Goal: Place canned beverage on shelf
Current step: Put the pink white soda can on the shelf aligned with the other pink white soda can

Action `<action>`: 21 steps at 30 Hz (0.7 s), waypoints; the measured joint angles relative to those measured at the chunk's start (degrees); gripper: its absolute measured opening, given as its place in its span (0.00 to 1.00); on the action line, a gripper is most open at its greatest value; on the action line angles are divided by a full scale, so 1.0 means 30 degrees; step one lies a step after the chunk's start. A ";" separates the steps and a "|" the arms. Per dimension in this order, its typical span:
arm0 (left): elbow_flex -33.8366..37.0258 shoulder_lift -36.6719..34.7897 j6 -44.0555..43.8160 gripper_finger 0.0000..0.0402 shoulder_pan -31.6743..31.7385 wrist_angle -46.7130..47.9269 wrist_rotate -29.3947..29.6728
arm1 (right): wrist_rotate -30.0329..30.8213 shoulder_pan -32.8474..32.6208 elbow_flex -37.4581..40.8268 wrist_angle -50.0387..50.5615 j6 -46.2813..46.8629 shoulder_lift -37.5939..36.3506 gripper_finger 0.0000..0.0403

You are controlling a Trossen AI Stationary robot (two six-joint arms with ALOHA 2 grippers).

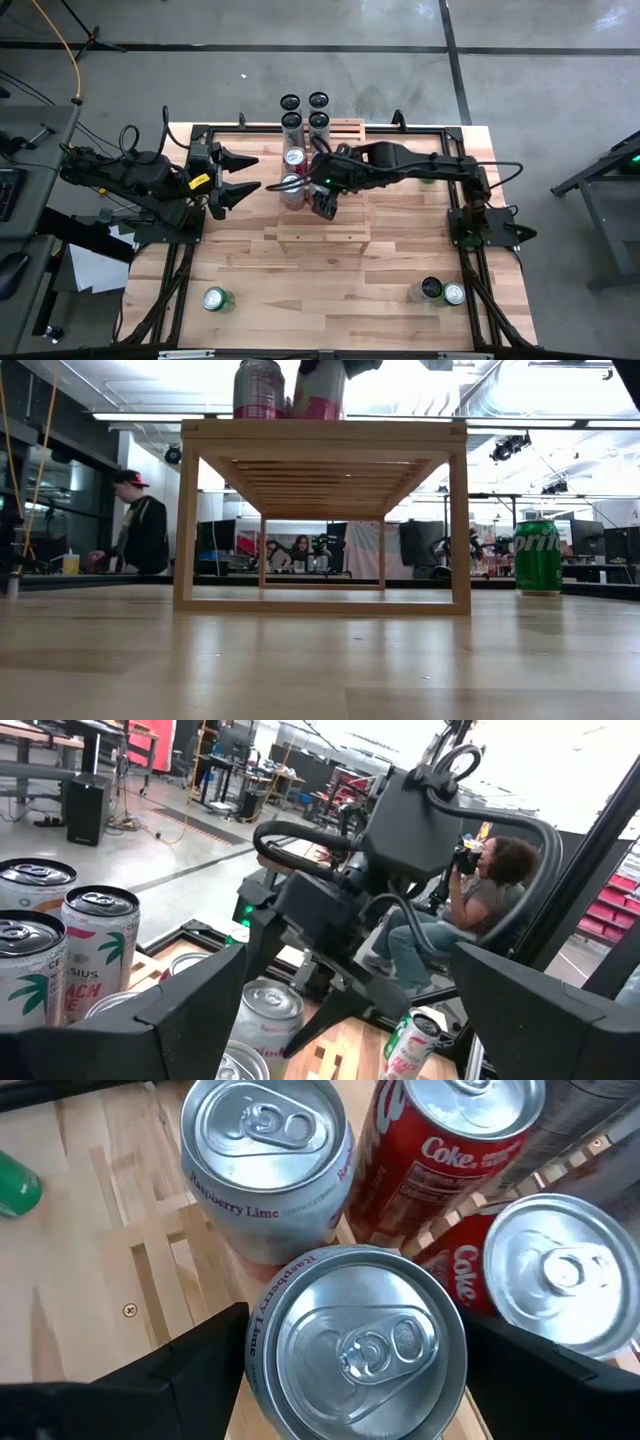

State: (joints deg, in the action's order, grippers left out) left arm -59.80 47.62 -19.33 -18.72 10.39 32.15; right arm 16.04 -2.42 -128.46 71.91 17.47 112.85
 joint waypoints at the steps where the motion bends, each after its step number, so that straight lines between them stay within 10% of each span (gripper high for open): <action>1: -0.0001 0.0000 0.0000 0.85 0.0000 0.0007 -0.0003 | -0.0010 0.0031 0.0000 -0.0004 0.0000 0.0031 0.79; 21: 0.0003 0.0000 0.0000 0.85 -0.0007 0.0004 0.0003 | 0.0843 0.0091 0.0000 0.0077 -0.0699 0.0214 0.79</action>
State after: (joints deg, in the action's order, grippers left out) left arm -59.79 47.62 -19.33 -18.74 10.40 32.16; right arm 18.57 -2.15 -128.46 72.14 15.38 113.49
